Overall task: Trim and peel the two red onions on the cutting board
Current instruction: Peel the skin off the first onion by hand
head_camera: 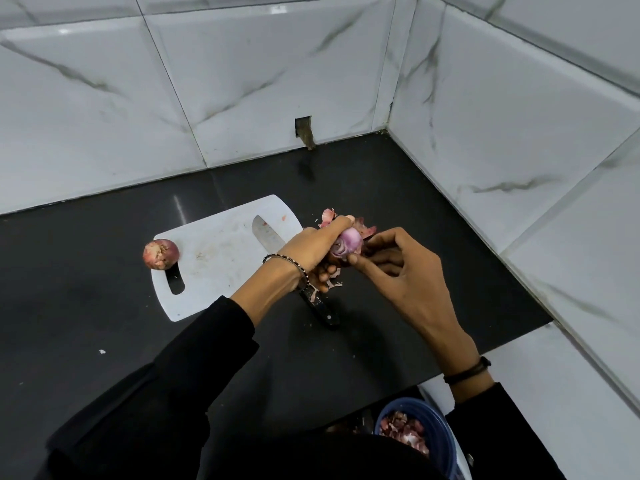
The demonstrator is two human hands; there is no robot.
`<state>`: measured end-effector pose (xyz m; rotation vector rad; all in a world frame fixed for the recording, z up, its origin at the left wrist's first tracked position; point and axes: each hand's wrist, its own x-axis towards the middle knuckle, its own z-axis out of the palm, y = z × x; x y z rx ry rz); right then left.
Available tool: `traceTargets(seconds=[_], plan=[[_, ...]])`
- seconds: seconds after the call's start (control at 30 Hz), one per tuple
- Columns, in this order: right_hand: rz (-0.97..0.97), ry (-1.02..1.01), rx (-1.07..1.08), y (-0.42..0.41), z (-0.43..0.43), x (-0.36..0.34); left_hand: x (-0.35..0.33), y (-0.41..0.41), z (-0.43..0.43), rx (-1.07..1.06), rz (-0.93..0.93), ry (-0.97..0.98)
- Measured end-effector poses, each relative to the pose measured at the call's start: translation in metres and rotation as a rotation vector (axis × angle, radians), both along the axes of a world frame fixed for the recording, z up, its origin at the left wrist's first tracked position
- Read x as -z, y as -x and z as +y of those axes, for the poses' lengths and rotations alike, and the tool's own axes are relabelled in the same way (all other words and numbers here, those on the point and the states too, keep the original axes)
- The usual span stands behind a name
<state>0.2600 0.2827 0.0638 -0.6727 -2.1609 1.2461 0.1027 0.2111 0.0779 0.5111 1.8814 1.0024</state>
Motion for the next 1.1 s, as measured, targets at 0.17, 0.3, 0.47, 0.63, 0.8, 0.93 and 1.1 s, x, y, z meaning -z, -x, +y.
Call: traceTargets(seconds=[0.17, 0.3, 0.47, 0.63, 0.8, 0.93, 1.1], plan=[[-0.036, 0.155, 0.036, 0.002, 0.013, 0.004, 0.01, 0.0, 0.015, -0.09, 0.0, -0.056], [-0.092, 0.181, 0.007, 0.007, 0.026, 0.006, 0.017, 0.001, 0.021, -0.117, 0.042, -0.052], [-0.115, 0.313, -0.025, 0.016, 0.035, 0.007, 0.029, 0.006, 0.02, -0.143, -0.135, -0.068], [-0.104, 0.413, -0.07, 0.026, 0.038, 0.01, 0.031, 0.013, 0.023, -0.203, -0.275, -0.088], [-0.134, 0.29, -0.114, 0.033, 0.036, 0.012, 0.028, 0.016, 0.021, -0.22, -0.304, -0.129], [-0.084, 0.269, -0.161, 0.038, 0.03, 0.011, 0.035, 0.011, 0.02, -0.268, -0.315, -0.171], [-0.039, 0.431, -0.106, 0.043, 0.029, 0.011, 0.04, 0.012, 0.013, -0.268, -0.389, -0.226]])
